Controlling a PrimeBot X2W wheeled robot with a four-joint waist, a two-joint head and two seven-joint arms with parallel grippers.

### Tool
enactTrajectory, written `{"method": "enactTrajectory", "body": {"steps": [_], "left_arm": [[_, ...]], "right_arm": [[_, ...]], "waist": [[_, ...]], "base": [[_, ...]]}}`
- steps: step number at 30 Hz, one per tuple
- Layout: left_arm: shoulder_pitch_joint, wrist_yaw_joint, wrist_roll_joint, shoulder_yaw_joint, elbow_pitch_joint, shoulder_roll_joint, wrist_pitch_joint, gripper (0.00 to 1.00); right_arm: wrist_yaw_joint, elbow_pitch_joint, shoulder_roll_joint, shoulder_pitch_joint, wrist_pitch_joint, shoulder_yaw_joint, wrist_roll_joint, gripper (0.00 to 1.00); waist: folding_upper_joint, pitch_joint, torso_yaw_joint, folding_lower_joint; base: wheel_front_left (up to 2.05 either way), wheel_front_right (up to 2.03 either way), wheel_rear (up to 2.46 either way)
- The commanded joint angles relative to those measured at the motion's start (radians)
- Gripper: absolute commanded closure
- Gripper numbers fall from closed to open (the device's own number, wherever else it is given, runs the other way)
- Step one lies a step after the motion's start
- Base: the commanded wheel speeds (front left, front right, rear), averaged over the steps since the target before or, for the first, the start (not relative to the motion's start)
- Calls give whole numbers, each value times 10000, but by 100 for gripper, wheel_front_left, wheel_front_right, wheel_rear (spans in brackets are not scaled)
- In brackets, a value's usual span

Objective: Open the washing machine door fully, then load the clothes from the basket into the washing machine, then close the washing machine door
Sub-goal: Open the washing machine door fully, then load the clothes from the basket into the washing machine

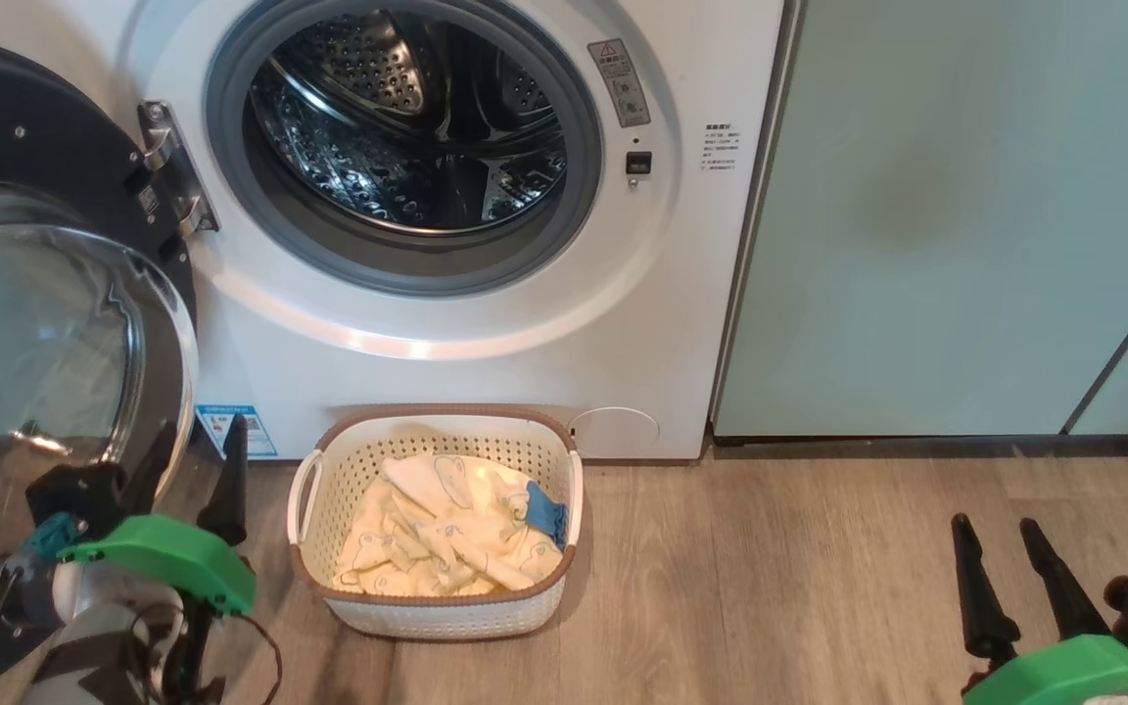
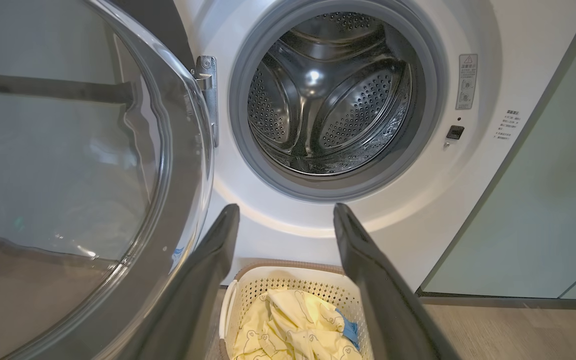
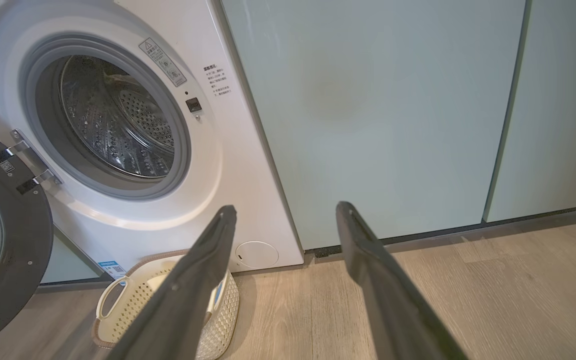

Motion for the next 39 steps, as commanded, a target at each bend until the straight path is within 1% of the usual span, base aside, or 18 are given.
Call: {"method": "enactTrajectory", "body": {"steps": [1, 12, 20, 36, 39], "left_arm": [[-415, -11, 109, 368, -239, 419, -63, 0], [-479, -11, 108, 346, -35, 398, -63, 0], [-537, -11, -147, -19, 97, 499, -63, 0], [-557, -11, -432, -189, 169, 617, -63, 0], [-555, -11, -617, -459, 6, 678, -63, 0]], "right_arm": [[4, -359, -78, -300, -97, 81, -133, 0], [4, -432, -81, -251, -97, 13, -180, 0], [4, -450, -78, -284, -97, -22, -215, 0], [4, -539, -8, -260, -97, -64, -284, 0], [4, -466, -14, -283, -97, -17, -235, 0]], "waist": [[-1, -1, 12, 0], [-1, -1, 112, 0], [-1, 38, 194, 0], [-1, 94, 283, 0], [-1, 111, 295, 0]], "base": [[0, 0, 0], [0, 0, 0], [0, 0, 0], [0, 0, 0], [18, -15, -2]]}}
